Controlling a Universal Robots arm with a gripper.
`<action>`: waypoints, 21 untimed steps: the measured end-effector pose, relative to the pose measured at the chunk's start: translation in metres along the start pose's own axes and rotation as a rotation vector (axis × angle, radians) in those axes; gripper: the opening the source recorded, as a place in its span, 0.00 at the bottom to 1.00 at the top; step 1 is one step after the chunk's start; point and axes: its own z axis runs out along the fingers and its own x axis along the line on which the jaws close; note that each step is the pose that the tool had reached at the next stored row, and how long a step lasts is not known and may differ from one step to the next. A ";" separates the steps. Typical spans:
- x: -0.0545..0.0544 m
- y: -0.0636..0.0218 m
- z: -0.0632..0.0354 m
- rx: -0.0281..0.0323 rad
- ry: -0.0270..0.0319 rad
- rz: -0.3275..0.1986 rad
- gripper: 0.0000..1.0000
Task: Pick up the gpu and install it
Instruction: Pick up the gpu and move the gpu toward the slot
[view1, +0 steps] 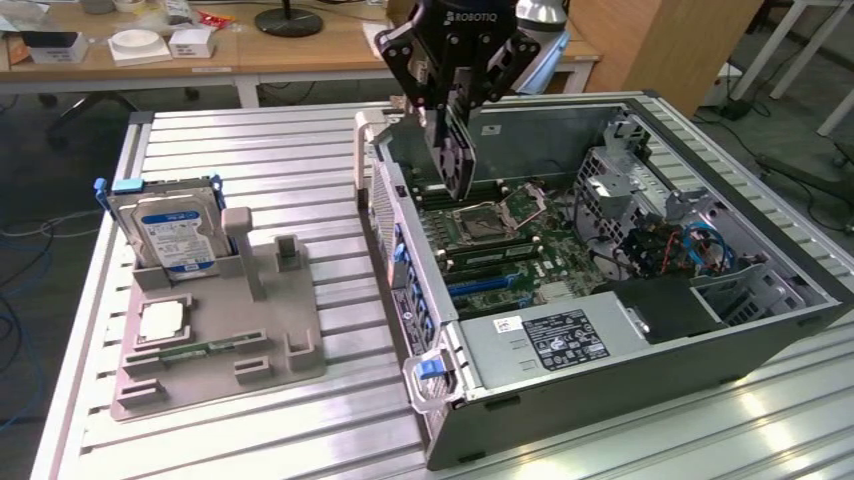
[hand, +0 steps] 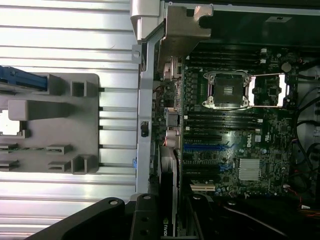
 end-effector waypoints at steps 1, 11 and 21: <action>-0.001 0.0000 0.0000 0.0000 0.0000 0.000 0.26; -0.011 -0.0001 0.0001 0.0000 0.0000 -0.001 0.26; -0.022 -0.0003 0.0001 -0.0001 0.0000 -0.002 0.26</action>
